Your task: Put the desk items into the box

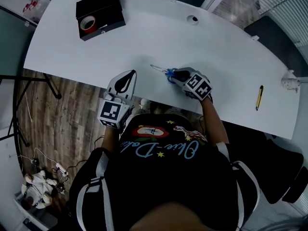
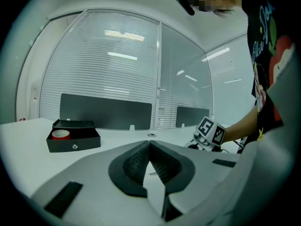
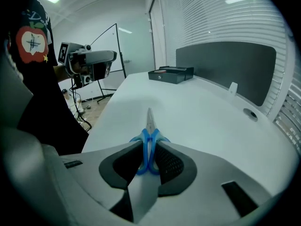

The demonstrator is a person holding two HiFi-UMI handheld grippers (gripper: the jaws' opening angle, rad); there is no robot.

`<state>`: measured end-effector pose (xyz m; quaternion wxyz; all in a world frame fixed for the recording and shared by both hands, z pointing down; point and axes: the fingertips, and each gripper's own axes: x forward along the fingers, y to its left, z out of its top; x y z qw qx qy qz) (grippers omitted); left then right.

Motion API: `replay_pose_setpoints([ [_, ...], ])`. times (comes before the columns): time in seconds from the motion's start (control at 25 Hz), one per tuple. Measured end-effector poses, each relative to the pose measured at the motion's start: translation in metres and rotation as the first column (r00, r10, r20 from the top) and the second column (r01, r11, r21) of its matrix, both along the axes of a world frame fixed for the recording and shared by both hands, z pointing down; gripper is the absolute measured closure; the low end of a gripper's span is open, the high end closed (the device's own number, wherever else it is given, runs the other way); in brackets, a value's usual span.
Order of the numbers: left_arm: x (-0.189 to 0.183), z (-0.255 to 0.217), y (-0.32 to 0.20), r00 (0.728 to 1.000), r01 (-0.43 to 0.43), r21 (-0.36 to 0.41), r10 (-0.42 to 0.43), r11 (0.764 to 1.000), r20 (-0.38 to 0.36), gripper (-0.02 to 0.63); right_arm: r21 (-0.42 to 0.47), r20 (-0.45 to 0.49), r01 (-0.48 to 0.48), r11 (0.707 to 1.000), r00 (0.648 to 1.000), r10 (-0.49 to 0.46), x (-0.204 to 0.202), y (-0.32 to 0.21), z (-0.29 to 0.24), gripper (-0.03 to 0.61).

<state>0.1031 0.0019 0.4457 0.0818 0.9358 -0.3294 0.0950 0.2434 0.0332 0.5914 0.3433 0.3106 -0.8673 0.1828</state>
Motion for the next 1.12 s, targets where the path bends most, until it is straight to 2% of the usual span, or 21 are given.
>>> replay_pose_setpoints([
  [0.52, 0.010, -0.011, 0.014, 0.998, 0.056, 0.025, -0.056, 0.998, 0.006, 0.617, 0.112, 0.135, -0.100, 0.989, 0.987, 0.084, 0.021, -0.016, -0.039, 0.491],
  [0.72, 0.017, -0.018, 0.014, 0.997, 0.075, 0.039, -0.076, 0.996, 0.012, 0.617, 0.116, 0.188, -0.127, 0.985, 0.977, 0.103, 0.031, -0.021, -0.052, 0.491],
  [1.12, 0.037, -0.015, 0.024, 0.994, 0.081, 0.055, -0.085, 0.995, 0.068, 0.617, 0.159, 0.243, -0.100, 0.982, 0.968, 0.059, 0.043, -0.029, -0.074, 0.491],
])
